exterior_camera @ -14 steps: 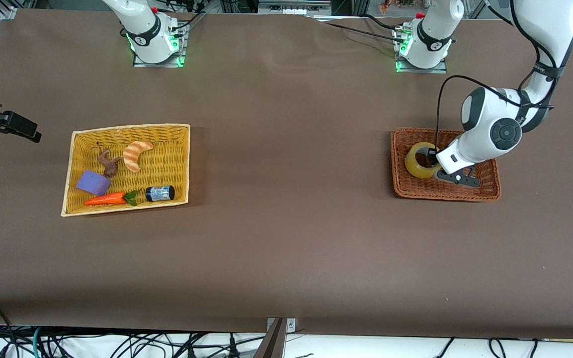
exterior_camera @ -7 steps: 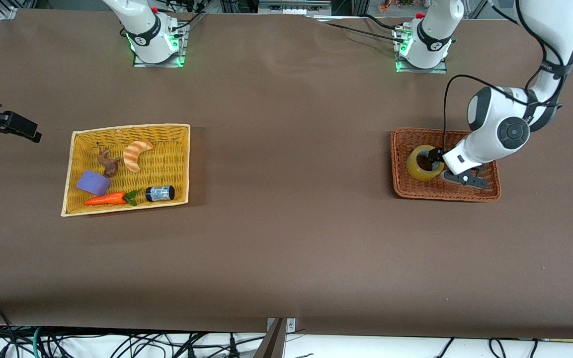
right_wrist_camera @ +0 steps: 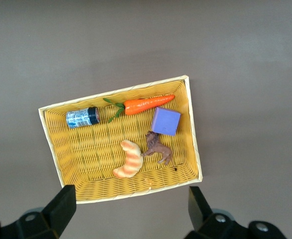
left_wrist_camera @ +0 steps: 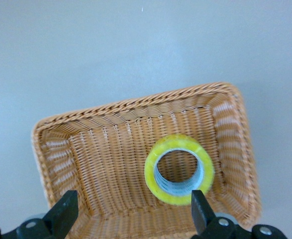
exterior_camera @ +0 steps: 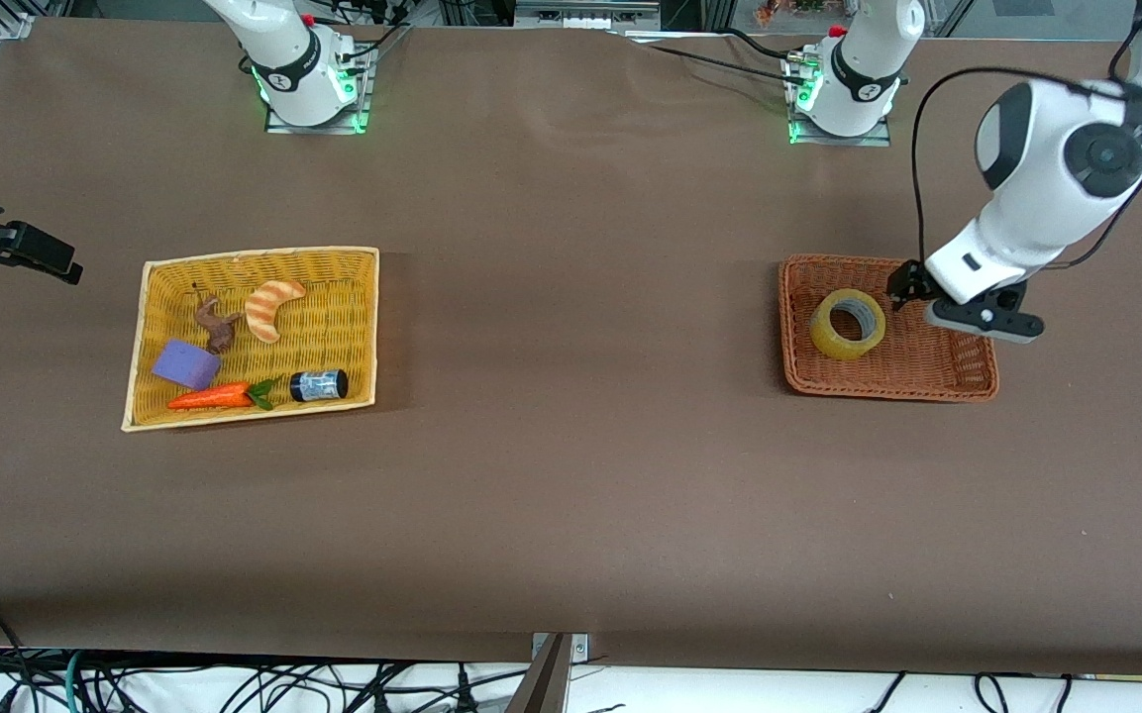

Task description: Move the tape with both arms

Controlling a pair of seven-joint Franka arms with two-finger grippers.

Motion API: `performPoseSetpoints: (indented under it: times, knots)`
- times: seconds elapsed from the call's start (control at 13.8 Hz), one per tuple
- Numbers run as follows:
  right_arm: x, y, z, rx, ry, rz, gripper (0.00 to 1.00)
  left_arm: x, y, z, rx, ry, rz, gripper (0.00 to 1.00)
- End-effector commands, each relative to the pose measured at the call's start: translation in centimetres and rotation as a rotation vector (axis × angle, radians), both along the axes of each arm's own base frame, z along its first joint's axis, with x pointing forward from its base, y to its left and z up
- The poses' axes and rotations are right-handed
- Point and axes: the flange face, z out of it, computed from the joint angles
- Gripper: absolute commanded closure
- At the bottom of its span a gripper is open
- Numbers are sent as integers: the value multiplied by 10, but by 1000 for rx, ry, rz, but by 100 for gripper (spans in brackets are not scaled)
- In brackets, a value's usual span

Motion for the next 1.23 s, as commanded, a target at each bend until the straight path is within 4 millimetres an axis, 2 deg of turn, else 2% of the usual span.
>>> performPoseSetpoints:
  times: [0.0, 0.29, 0.36, 0.44, 0.51, 0.65, 0.94, 1.16]
  knots:
    - [0, 0, 4, 18, -9, 8, 0, 12, -19, 94, -11, 8, -8, 0]
    - [0, 0, 4, 18, -9, 8, 0, 6, -20, 189, -8, 57, 9, 0]
    - [0, 0, 4, 18, -9, 7, 0, 6, -24, 209, -11, 69, 32, 0]
    - [0, 0, 4, 18, -9, 8, 0, 12, -34, 216, -16, 86, 64, 0]
    - [0, 0, 4, 18, -9, 8, 0, 25, -45, 213, -18, 98, 96, 0]
    - [0, 0, 4, 18, -9, 7, 0, 32, -55, 214, -15, 96, 117, 0]
    - [0, -1, 4, 18, -9, 7, 0, 39, -37, 205, -15, 113, 139, 0]
    - [0, 0, 4, 18, -9, 7, 0, 39, -36, 200, -8, 121, 143, 0]
